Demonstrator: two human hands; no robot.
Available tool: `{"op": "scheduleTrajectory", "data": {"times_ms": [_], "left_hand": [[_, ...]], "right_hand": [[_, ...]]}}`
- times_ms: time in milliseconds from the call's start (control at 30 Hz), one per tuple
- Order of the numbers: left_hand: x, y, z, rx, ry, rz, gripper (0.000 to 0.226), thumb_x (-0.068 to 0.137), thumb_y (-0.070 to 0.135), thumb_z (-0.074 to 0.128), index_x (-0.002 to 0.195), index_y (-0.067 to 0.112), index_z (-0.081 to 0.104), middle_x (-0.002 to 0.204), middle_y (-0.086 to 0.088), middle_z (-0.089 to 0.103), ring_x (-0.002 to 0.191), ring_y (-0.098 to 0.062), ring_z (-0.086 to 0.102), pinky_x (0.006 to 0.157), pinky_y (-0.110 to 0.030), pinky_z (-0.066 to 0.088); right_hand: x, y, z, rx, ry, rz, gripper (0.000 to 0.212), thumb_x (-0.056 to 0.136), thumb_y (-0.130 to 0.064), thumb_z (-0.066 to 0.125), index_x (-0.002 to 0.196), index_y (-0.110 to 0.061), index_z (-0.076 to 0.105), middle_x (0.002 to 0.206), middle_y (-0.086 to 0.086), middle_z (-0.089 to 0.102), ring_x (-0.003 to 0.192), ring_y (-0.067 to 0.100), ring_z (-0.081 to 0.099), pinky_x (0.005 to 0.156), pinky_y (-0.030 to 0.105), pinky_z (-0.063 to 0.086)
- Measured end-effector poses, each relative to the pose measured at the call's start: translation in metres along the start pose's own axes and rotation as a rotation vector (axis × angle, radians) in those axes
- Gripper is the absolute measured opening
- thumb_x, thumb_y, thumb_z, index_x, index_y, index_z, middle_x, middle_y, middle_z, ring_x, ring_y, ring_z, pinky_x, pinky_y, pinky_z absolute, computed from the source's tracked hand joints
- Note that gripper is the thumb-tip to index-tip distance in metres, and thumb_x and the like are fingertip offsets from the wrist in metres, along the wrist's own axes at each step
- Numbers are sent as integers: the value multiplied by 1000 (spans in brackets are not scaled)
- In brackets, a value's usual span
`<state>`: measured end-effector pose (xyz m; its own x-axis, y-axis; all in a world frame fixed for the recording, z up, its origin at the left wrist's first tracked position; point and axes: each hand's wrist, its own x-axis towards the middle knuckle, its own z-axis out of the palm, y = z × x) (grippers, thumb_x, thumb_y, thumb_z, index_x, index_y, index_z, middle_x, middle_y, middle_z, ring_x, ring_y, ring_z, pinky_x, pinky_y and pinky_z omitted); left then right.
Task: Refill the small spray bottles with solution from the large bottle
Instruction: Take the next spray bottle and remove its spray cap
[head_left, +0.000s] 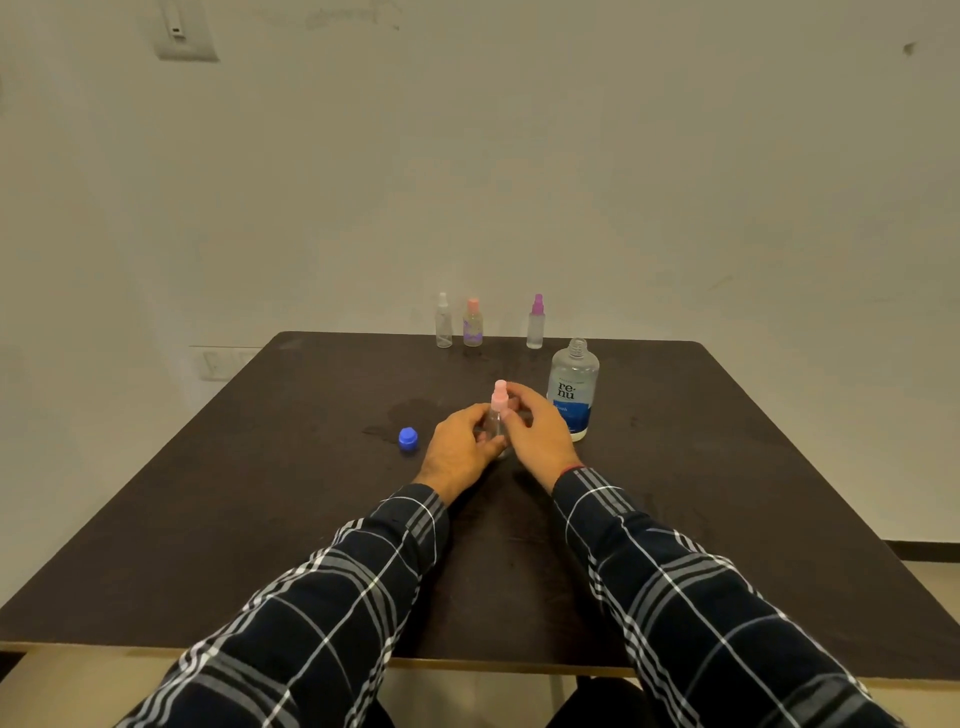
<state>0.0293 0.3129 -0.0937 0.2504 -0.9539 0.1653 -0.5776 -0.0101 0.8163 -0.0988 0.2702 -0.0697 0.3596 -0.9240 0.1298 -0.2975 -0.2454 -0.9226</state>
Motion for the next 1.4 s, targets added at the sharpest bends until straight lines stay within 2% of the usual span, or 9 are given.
{"op": "scheduleTrajectory", "data": {"times_ms": [100,233,367,600,900,1133,1233,1300,1400], "left_hand": [[-1,1,0,-10,1,14,33,92,23,69,124,23,62,114,3,68,103,-11,63,97,-33,52],[1,-2,0,-9,-12,-18,38,91,25,70,128,24,61,113,5,67,104,-11,63,98,-35,51],[1,-4,1,-21,2,-21,45,89,25,73,132,24,59,114,8,68,103,-7,63,99,-33,50],[2,-7,3,3,22,2,46,87,29,75,131,25,61,107,10,68,98,-6,63,96,-33,52],[10,-7,-10,55,37,-42,47,89,27,73,134,25,58,107,7,66,95,-7,61,91,-27,47],[12,-7,-11,70,48,-80,51,90,25,73,138,22,55,120,2,65,106,-13,60,102,-36,49],[13,-6,-12,95,86,-97,49,90,26,73,136,21,57,117,1,66,104,-14,61,100,-37,50],[14,-6,-13,101,107,-104,47,89,26,73,134,21,58,115,1,66,102,-14,60,99,-36,51],[12,-5,-13,83,115,-101,43,89,23,74,130,21,61,108,3,65,97,-13,59,96,-34,51]], "right_hand": [[2,-3,3,11,42,46,49,93,-33,67,136,-24,47,117,-4,61,105,12,61,91,31,54],[4,-7,3,-70,94,26,23,95,-31,64,115,-21,60,106,-5,63,101,12,60,84,24,47],[3,-7,-2,-47,59,-33,25,99,-25,58,124,-21,61,111,-5,63,105,11,58,85,19,44],[10,-20,-1,-28,85,-134,29,99,-38,56,125,-25,60,117,-5,63,105,7,57,84,17,42],[13,-25,-14,-29,142,-240,32,99,-36,58,126,-20,61,114,-2,65,104,7,61,92,22,50],[-2,-24,-16,41,213,-290,24,98,-33,59,122,-29,61,109,-14,64,102,-6,58,84,9,46],[-7,-19,-18,20,257,-332,20,99,-32,59,118,-30,62,105,-22,62,102,-10,56,81,4,44],[-8,-10,-19,-72,262,-342,20,99,-33,58,118,-29,63,105,-21,62,101,-7,57,84,9,46],[-10,5,-20,-367,174,-282,24,100,-36,54,122,-30,63,113,-12,66,103,4,60,93,28,50]]}}
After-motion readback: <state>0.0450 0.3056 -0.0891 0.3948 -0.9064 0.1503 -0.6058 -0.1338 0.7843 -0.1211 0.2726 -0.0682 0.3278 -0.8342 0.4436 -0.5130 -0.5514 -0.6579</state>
